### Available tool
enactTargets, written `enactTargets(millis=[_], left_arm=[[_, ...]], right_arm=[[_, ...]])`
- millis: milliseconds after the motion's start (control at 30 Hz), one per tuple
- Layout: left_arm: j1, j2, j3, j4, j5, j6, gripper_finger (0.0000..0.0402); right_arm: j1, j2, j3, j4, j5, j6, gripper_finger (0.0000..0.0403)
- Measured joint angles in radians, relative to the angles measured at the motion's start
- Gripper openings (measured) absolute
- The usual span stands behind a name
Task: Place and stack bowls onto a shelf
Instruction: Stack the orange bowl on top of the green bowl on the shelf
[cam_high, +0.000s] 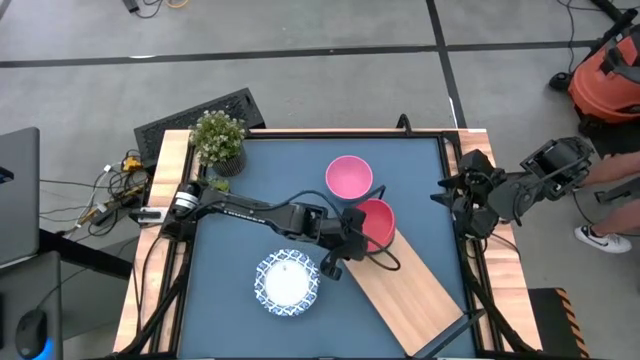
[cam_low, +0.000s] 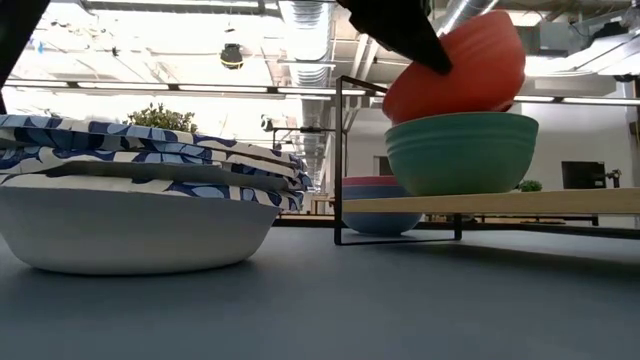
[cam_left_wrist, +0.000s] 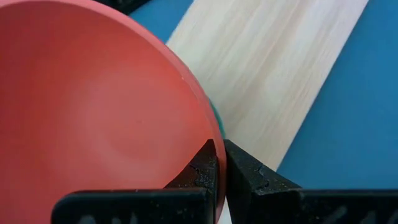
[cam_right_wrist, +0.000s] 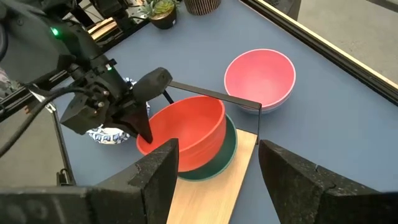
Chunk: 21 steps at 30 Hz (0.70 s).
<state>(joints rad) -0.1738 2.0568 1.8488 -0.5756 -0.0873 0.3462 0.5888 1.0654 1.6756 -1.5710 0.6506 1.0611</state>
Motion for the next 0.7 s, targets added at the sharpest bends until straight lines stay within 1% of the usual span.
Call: enactTargets(millis=[200, 400, 500, 700], left_arm=[[0.000, 0.006, 0.000, -0.016, 0.004, 0.008, 0.0000], [0.000, 0.007, 0.000, -0.011, -0.047, 0.012, 0.0007], [0.000, 0.007, 0.000, -0.019, -0.050, 0.011, 0.0026], [-0.003, 0.007, 0.000, -0.019, -0.052, -0.013, 0.0081]], right_arm=[[0.000, 0.000, 0.000, 0.000, 0.000, 0.000, 0.0248], [0.000, 0.000, 0.000, 0.000, -0.002, -0.005, 0.0248], [0.000, 0.000, 0.000, 0.000, -0.022, -0.012, 0.0248], [0.000, 0.000, 0.000, 0.000, -0.031, -0.015, 0.0248]])
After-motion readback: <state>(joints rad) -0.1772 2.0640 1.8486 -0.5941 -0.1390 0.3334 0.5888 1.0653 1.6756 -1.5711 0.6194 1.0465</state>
